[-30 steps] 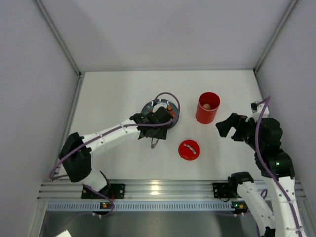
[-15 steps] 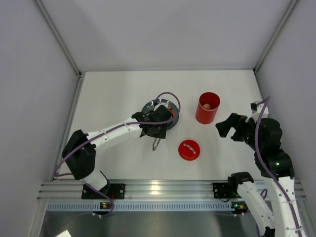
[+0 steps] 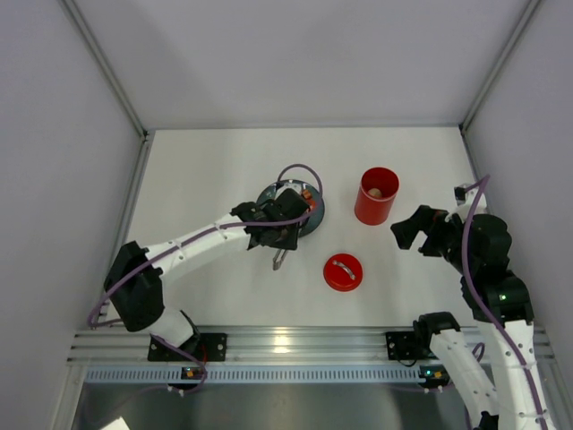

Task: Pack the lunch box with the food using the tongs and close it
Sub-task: Pick up the fake food from the plate.

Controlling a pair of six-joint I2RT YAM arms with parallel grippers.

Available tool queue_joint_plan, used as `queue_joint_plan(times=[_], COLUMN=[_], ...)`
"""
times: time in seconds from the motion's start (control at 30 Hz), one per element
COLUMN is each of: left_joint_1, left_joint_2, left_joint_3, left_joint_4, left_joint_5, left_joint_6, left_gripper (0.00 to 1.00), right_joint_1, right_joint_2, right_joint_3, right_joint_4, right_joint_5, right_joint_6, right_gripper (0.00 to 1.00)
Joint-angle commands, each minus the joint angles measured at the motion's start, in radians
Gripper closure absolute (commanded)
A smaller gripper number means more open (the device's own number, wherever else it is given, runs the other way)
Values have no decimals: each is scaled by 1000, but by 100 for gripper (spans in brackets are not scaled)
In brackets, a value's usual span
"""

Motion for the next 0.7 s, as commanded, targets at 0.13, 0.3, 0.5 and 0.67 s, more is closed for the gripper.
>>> queue_joint_plan(times=[0.13, 0.3, 0.5, 0.67], left_joint_1=[3, 2, -1, -9], left_joint_2=[-86, -95, -42, 26], left_joint_3=[71, 106, 273, 399], left_joint_4=[-40, -34, -34, -15], left_joint_5=[-48, -38, -3, 34], left_joint_6=[11, 15, 44, 81], left_gripper=[74, 74, 75, 75], right_joint_1=[-10, -8, -10, -10], right_joint_2=[-9, -7, -2, 1], right_joint_3=[-13, -12, -4, 9], right_joint_4=[48, 49, 49, 43], right_joint_5=[-12, -14, -15, -14], right_joint_6=[5, 7, 10, 5], right_gripper=[1, 0, 1, 1])
